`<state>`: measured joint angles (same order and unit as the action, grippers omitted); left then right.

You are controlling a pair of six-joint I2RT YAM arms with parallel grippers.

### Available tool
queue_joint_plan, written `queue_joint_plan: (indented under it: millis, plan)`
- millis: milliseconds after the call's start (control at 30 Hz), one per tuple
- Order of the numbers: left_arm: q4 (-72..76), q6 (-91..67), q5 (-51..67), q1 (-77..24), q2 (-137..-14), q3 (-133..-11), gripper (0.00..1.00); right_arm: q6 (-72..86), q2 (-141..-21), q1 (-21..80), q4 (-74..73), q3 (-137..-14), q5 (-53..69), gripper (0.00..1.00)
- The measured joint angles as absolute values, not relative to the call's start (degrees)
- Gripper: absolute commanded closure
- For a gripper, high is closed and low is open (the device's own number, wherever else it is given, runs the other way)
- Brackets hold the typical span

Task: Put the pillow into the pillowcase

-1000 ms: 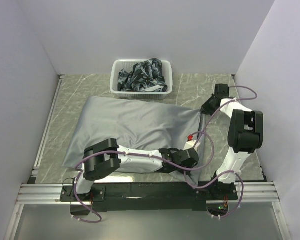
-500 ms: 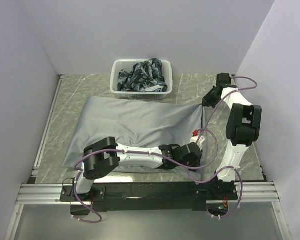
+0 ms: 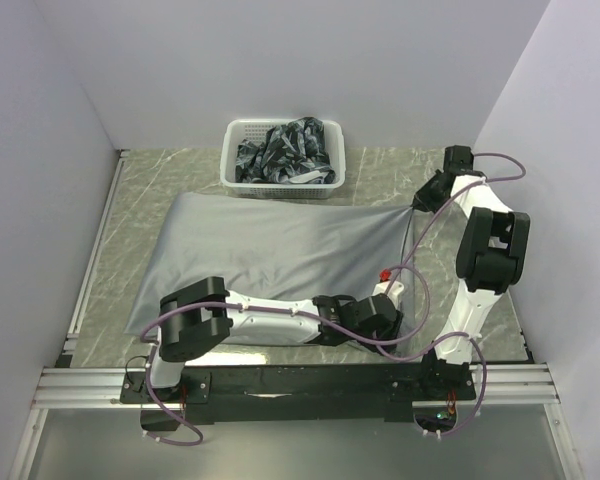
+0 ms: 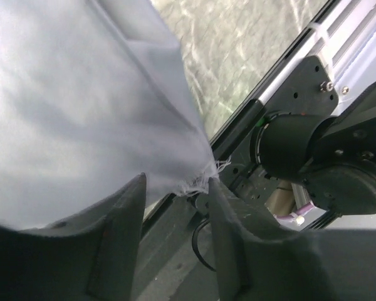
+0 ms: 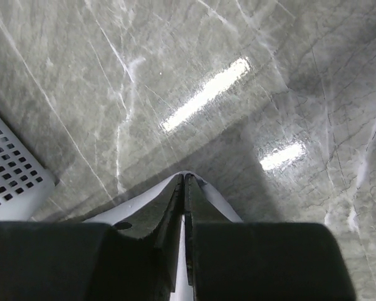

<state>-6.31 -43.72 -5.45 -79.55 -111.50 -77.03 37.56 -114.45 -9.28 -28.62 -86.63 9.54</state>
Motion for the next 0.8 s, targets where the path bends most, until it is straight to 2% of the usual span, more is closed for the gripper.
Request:
queue_joint_plan:
  millis: [200, 367, 533, 633, 700, 733, 767, 800]
  plan:
    - [-8.47, -44.21, -5.78, -79.75, -115.52, -80.34, 0.73, 37.63, -114.48, -9.87, -31.03, -90.91, 10.44, 0.92]
    - [-8.54, -43.81, -4.80, -79.72, -121.01, -84.93, 0.90, 37.60, -114.48, -9.89, -31.55, -94.19, 11.31, 0.94]
    - [-5.89, -42.89, -0.91, -79.61, -125.75, -89.41, 0.90, 37.58, -114.74, -9.98, -34.83, -98.30, 11.60, 0.94]
    - [-2.63, -42.57, 2.11, -78.91, -126.76, -89.60, 0.86, 37.56, -114.98, -10.00, -36.60, -101.67, 11.86, 0.84]
    - [-0.10, -42.09, 4.47, -78.04, -126.69, -88.95, 0.71, 37.39, -115.35, -10.07, -37.10, -104.16, 11.92, 0.65]
    - [1.19, -41.39, 5.69, -77.60, -126.56, -88.31, 0.66, 37.28, -115.33, -10.17, -36.73, -104.64, 11.90, 0.48]
    - [1.74, -40.69, 6.48, -77.30, -126.21, -87.59, 0.53, 37.17, -115.20, -10.35, -36.49, -104.75, 11.90, 0.42]
    - [1.85, -39.90, 7.09, -77.03, -125.60, -86.83, 0.45, 37.15, -115.11, -10.61, -36.40, -104.75, 11.90, 0.37]
